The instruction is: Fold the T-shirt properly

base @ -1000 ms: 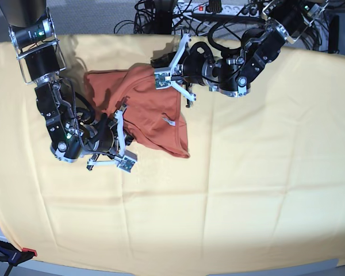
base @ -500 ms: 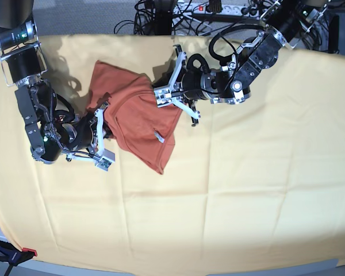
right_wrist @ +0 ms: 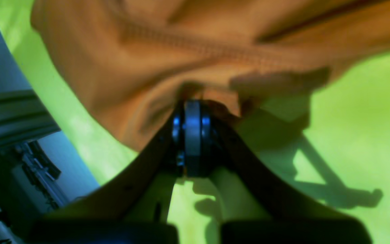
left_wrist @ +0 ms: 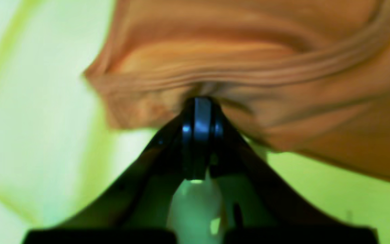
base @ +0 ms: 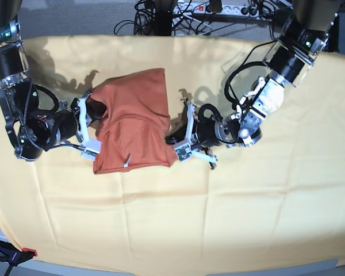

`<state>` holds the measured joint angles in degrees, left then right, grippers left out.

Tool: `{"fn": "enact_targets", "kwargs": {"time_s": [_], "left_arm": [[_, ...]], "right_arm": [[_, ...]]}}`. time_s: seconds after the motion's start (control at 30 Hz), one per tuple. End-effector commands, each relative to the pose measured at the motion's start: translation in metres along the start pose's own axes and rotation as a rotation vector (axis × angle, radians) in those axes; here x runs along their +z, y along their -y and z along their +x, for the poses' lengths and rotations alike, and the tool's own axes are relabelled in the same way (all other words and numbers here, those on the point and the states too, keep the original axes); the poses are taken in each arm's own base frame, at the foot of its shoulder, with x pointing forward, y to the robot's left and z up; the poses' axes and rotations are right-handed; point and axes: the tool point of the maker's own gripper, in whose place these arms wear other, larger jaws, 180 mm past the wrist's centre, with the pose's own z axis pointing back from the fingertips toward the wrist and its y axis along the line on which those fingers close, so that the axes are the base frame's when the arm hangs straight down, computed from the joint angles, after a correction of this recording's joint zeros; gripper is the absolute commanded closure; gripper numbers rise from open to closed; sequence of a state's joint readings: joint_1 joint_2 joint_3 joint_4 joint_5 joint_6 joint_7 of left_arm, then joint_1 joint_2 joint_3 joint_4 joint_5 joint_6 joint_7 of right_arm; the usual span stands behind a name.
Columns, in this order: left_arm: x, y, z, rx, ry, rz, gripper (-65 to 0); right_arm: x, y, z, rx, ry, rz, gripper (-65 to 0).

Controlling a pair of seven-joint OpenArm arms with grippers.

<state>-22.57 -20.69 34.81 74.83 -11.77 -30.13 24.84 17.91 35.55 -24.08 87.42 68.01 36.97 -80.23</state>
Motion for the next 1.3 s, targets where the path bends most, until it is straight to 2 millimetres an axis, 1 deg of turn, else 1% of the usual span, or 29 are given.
{"fn": "enact_targets", "kwargs": {"time_s": [0.0,0.07,0.2,0.33,0.4,0.5,0.6,0.67,0.77,0.9,1.07,1.17,1.23,1.27], "left_arm": [[0.008,-0.021,-0.037,-0.048,-0.185,0.072,0.0],[0.011,-0.031,-0.030,-0.065,-0.183,0.092,0.0],[0.019,-0.055,-0.014,-0.086,-0.167,0.139,0.0],[0.031,-0.070,0.002,-0.015,-0.123,0.162,0.0],[0.039,-0.074,0.014,0.042,-0.072,0.149,0.0],[0.057,-0.078,0.036,0.134,0.052,0.083,0.0],[0.079,-0.083,0.054,0.223,0.172,0.020,0.0],[0.091,-0.090,0.060,0.283,0.217,0.012,0.0],[0.101,-0.094,0.057,0.332,0.225,0.006,0.0],[0.102,-0.091,0.049,0.348,0.210,-0.006,0.0],[0.097,-0.081,0.037,0.373,0.194,-0.021,0.0],[0.094,-0.075,0.031,0.387,0.186,-0.031,0.0],[0.093,-0.073,0.028,0.391,0.182,-0.033,0.0],[0.093,-0.073,0.027,0.392,0.180,-0.034,0.0]], "right_arm": [[0.012,0.007,0.004,0.008,0.014,-0.027,0.0],[0.013,0.010,-0.003,-0.006,0.000,-0.040,0.0],[0.017,0.026,-0.022,-0.060,-0.058,-0.140,0.0],[0.025,0.042,-0.033,-0.114,-0.044,-0.248,0.0],[0.024,0.040,-0.033,-0.130,-0.002,-0.242,0.0],[0.016,0.032,-0.038,-0.143,0.028,-0.210,0.0],[0.003,0.018,-0.050,-0.157,0.023,-0.163,0.0],[-0.005,0.005,-0.053,-0.146,0.033,-0.110,0.0],[-0.013,-0.007,-0.053,-0.154,0.048,-0.063,0.0],[-0.017,-0.020,-0.055,-0.148,0.025,-0.026,0.0],[-0.014,-0.038,-0.054,-0.109,-0.003,-0.024,0.0],[-0.010,-0.049,-0.047,-0.063,0.001,-0.030,0.0],[-0.008,-0.048,-0.045,-0.037,-0.001,-0.058,0.0],[-0.007,-0.044,-0.045,-0.028,-0.003,-0.086,0.0]]}}
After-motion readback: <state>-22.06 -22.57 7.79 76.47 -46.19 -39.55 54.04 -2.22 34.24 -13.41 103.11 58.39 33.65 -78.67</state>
